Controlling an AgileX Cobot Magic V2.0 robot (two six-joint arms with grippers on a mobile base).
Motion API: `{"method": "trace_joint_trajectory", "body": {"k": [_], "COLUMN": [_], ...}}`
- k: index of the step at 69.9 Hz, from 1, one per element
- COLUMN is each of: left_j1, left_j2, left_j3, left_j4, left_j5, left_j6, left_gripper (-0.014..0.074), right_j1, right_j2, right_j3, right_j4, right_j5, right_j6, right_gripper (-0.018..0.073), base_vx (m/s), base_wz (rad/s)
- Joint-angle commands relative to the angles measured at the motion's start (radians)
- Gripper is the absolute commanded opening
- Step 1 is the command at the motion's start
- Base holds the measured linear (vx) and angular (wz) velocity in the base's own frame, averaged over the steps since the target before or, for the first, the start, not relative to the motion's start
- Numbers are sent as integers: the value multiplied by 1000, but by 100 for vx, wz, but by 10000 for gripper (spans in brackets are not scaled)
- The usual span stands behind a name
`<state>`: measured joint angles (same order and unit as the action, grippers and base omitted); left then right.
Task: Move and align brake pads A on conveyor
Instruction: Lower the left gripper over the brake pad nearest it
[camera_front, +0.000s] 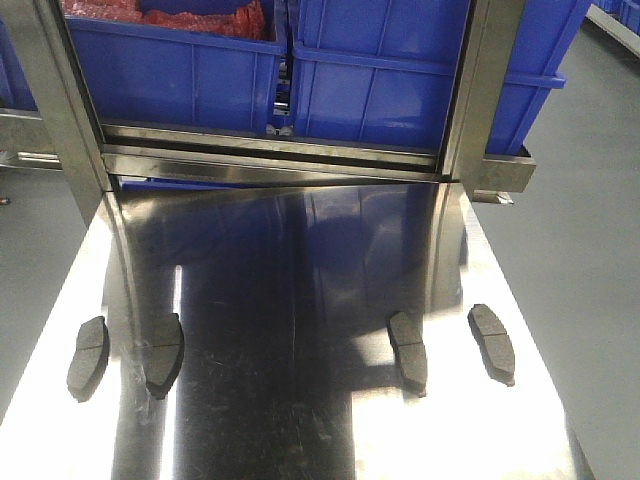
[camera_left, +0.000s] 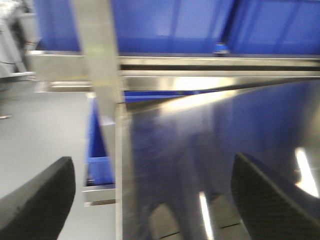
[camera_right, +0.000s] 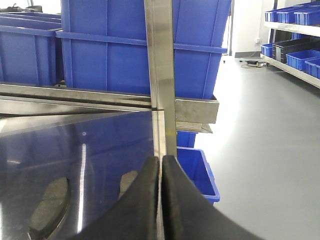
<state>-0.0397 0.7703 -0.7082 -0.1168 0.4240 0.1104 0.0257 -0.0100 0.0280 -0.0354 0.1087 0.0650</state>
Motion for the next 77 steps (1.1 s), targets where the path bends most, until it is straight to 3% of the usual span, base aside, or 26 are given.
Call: {"method": "trace_joint_trajectory", "body": {"k": [1,8,18,27,36,43,47,68,77], "left_j1": [-51,-119,-185,-200,-200,-200,-200,-200,-200], "left_j2": [70,146,262,356,450,512,543,704,747], "left_j3": [-69,-80,-80,-80,-80,-80,-80,-79,-79], "left_j4": [-56,-57,-6,163,386,495,522,511,513], "left_j5": [-72,-81,-70,-67,-55,-36,-33,-25,-40], "left_j6": [30,12,-104,-346,-683,-813,-836,-840,-885], "left_gripper": [585,585,585,585,585,585,585,585,585], "right_j1": [-6,-6,-6,-6,-6,-6,-6,-6,-6], "right_j2": [-15,-15,-15,-15,-15,-15,-15,-15,-15], "right_j3": [20,20,20,20,20,20,20,20,20], "right_j4": [-3,-3,-3,-3,-3,-3,-3,-3,-3], "right_j5": [-73,-73,-73,-73,-73,-73,-73,-73,-73], "right_j6": [-1,-1,-1,-1,-1,-1,-1,-1,-1], "right_gripper": [-3,-3,-3,-3,-3,-3,-3,-3,-3], "base_vx": [0,0,0,0,0,0,0,0,0], "base_wz": [0,0,0,0,0,0,0,0,0]}}
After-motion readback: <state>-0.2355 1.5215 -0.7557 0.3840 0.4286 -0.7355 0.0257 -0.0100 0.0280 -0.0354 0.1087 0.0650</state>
